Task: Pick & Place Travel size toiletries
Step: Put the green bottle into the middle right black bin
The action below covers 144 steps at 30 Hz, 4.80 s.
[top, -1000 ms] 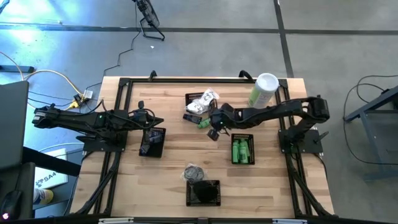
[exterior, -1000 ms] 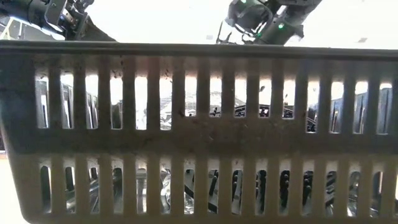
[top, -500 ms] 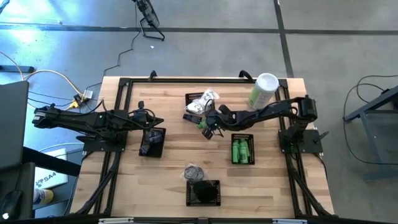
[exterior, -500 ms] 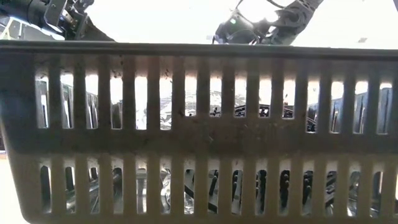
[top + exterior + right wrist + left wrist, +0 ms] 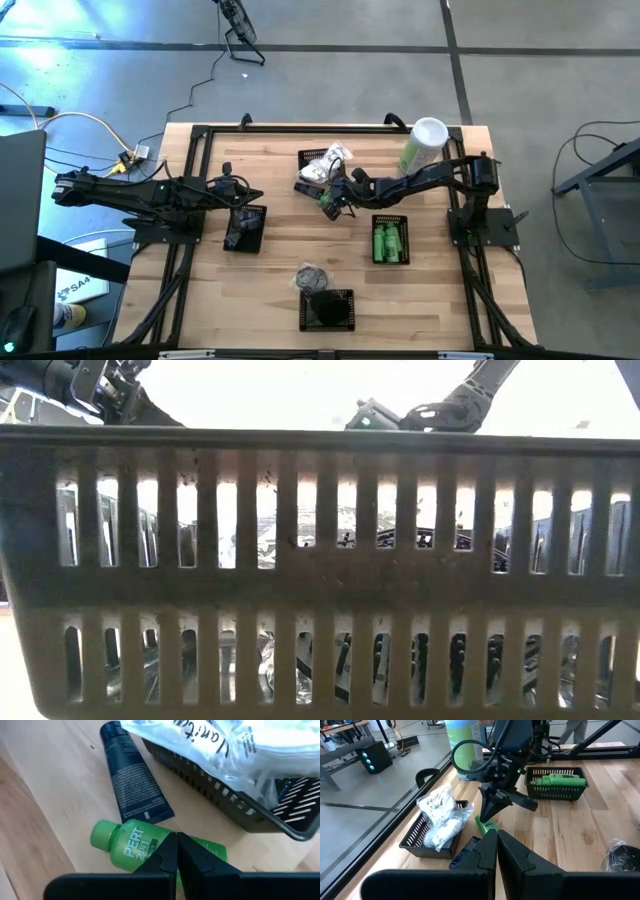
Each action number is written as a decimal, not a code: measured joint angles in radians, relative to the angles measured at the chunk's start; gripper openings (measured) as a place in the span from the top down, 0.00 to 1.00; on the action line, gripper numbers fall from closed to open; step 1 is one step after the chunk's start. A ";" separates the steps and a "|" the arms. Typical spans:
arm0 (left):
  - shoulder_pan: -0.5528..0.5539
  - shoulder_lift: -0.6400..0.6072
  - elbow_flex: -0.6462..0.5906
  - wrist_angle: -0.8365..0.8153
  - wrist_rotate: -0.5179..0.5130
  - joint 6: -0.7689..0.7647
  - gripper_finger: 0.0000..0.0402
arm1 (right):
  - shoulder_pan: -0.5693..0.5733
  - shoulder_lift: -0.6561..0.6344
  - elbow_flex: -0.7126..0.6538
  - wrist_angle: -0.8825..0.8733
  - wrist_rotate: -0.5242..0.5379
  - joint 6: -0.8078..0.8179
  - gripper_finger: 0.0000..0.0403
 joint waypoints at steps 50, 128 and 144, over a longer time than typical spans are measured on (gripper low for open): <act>0.000 0.000 0.000 -0.008 0.000 0.018 0.97 | 0.140 -0.194 -0.001 -0.011 -0.367 -0.273 1.00; 0.000 0.001 0.000 -0.012 0.000 0.024 0.97 | 0.107 0.012 0.189 -0.313 -0.375 -0.582 0.22; 0.000 0.000 0.000 -0.012 0.000 0.026 0.97 | 0.105 0.065 0.184 -0.300 -0.349 -0.599 0.22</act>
